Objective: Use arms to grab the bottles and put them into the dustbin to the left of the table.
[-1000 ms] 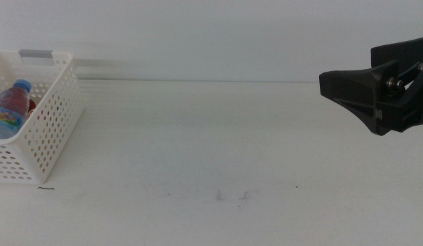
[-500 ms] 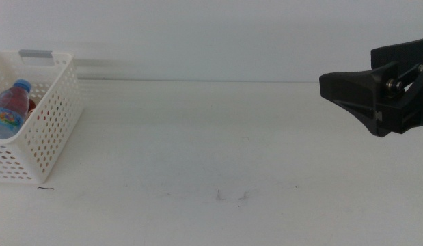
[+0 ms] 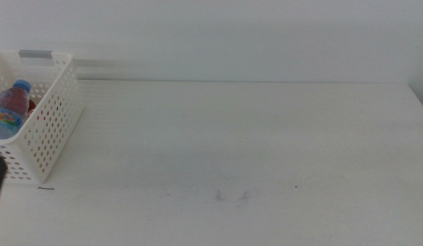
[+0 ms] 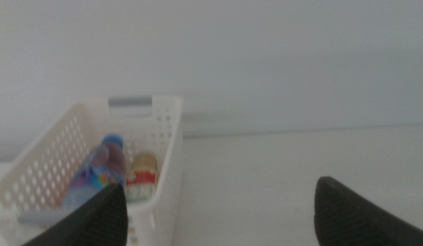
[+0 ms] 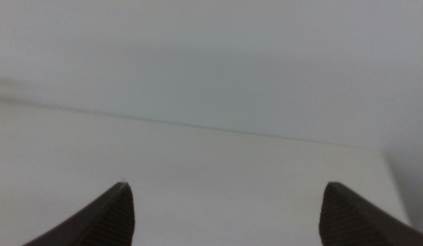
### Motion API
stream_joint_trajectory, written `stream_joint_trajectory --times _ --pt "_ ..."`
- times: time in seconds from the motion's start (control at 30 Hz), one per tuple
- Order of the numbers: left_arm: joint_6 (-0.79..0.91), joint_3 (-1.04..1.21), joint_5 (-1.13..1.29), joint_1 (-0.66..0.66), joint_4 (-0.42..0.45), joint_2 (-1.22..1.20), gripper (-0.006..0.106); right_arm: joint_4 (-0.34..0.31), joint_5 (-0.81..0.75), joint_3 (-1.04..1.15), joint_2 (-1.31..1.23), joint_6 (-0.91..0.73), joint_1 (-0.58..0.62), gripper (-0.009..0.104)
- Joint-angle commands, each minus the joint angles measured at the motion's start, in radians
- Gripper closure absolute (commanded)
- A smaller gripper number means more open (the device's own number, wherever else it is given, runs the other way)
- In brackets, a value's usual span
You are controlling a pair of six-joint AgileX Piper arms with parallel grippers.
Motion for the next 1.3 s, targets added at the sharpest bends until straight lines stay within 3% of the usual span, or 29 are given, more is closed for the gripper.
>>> stream_joint_trajectory --times 0.0,0.2,0.33,1.27 --pt "-0.010 0.088 -0.026 -0.007 -0.028 -0.098 0.007 -0.010 -0.052 0.128 -0.117 -0.003 -0.067 0.005" --pt "-0.010 0.222 -0.029 -0.007 -0.067 -0.247 0.007 -0.062 -0.045 0.367 -0.414 -0.003 -0.142 0.005" --pt "-0.010 0.292 -0.060 -0.007 -0.067 -0.247 0.007 -0.052 -0.069 0.452 -0.463 -0.003 -0.146 0.005" --pt "-0.013 0.312 -0.082 -0.007 -0.010 -0.247 0.007 -0.036 -0.103 0.452 -0.463 -0.003 -0.146 0.005"
